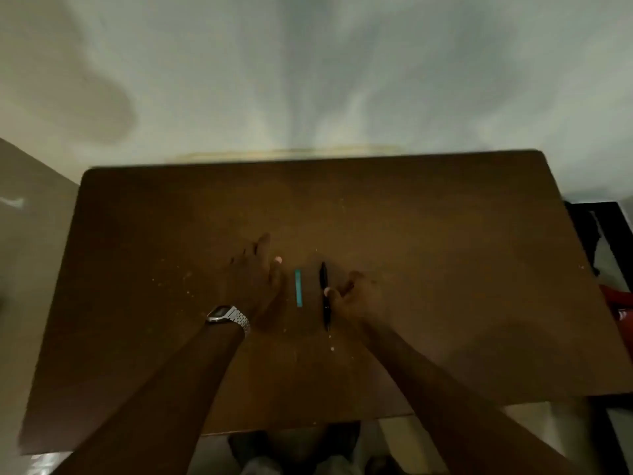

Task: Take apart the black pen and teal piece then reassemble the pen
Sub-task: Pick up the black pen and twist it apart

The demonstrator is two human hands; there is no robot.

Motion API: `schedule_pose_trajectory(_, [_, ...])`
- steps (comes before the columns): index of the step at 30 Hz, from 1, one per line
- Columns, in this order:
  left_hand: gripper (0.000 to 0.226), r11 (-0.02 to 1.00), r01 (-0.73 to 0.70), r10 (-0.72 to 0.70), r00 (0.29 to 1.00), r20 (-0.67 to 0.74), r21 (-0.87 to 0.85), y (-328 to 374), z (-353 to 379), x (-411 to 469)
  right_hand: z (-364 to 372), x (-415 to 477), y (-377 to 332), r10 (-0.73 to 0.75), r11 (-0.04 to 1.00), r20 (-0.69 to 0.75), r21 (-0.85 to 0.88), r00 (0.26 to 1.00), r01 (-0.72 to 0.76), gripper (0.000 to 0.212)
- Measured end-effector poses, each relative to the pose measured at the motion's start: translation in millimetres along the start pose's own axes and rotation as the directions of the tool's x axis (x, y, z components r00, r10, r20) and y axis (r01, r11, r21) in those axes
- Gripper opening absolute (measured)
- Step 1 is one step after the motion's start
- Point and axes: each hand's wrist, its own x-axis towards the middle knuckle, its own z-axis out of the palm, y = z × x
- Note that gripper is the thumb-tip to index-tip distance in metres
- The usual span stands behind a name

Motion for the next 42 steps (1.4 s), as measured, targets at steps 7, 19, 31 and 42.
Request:
schedule_pose_trajectory(7, [0.012,0.929,0.166,-0.158,0.986,0.052,-0.331,11.6,36.4,3.6,23.0,4.9,16.8,0.068,0.998,0.088,0.01,0.994,-0.069,0.03])
schedule_pose_trajectory(19, [0.036,0.655,0.286,-0.124,0.954,0.274,-0.7,57.6,73.6,-10.3,16.8,-1.1,30.1,0.06,0.968,0.036,0.244,0.998,-0.067,0.028])
schedule_pose_trajectory(31, [0.03,0.24,0.497,-0.157,0.867,0.472,-0.834,69.8,69.3,-3.7,-17.7,-10.9,26.6,-0.031,0.897,0.019,0.442,0.999,0.02,0.015])
schedule_pose_trajectory(42, [0.032,0.279,0.468,-0.09,0.882,0.462,-0.839,72.7,72.5,-4.9,-36.1,57.1,3.0,0.153,0.815,0.319,0.495,0.936,-0.302,0.01])
